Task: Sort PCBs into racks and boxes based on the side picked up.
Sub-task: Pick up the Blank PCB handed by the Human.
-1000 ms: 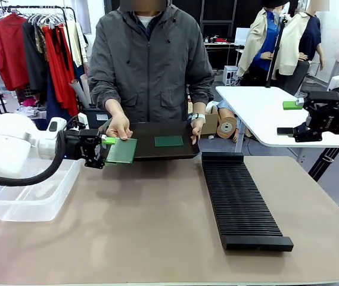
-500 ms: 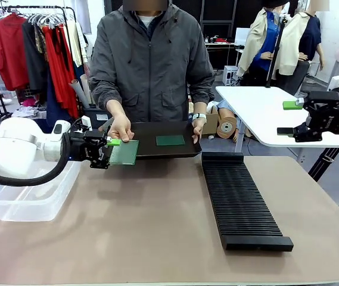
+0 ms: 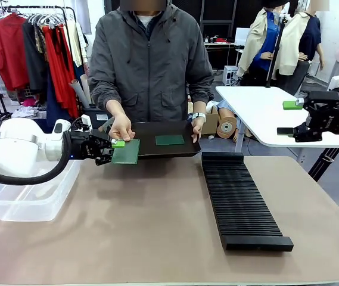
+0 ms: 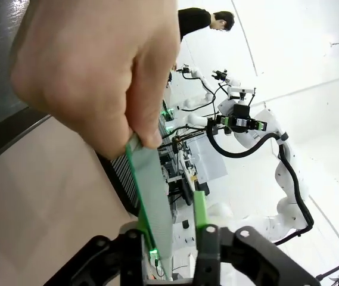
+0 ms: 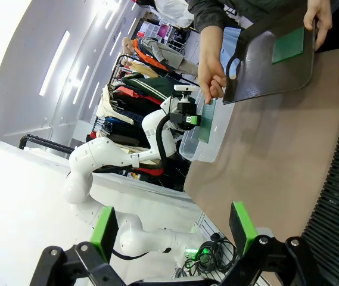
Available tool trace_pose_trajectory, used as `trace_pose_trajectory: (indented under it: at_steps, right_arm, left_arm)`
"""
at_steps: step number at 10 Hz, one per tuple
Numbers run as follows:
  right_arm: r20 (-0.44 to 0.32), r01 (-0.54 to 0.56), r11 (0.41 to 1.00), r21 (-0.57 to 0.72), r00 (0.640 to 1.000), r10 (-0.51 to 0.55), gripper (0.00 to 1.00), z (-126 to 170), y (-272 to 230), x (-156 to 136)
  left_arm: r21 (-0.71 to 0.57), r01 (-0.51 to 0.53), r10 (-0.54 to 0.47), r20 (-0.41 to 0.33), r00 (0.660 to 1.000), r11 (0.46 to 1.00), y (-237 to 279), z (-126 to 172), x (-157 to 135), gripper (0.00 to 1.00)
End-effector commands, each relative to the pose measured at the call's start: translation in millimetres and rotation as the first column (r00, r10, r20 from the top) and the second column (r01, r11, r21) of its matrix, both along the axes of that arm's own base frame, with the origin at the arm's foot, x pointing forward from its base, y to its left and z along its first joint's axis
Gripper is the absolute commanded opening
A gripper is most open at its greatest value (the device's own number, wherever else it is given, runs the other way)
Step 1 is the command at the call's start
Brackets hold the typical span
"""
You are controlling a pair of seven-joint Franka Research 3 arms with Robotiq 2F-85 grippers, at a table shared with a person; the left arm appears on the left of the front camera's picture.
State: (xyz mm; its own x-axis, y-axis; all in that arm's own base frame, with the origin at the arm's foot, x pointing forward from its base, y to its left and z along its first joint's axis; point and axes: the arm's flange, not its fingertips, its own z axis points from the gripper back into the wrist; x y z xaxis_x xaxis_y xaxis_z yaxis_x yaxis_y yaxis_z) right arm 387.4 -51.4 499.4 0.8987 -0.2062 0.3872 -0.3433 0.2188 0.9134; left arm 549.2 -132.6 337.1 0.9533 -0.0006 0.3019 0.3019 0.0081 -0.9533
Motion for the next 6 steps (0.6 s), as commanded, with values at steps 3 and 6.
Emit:
trace_pose_trajectory:
  at_steps: [3,6]
  right_arm:
    - [-0.015,0.004,1.000,0.016,1.000,-0.003,1.00,3.6,0.8,-0.1]
    - [-0.015,0.004,1.000,0.016,1.000,-0.003,1.00,3.6,0.8,-0.1]
  left_arm:
    - [-0.030,0.004,-0.004,-0.017,1.000,1.000,-3.9,1.1,3.7,0.00]
    - [-0.012,0.008,-0.008,-0.009,1.000,1.000,-3.1,-0.2,3.1,0.00]
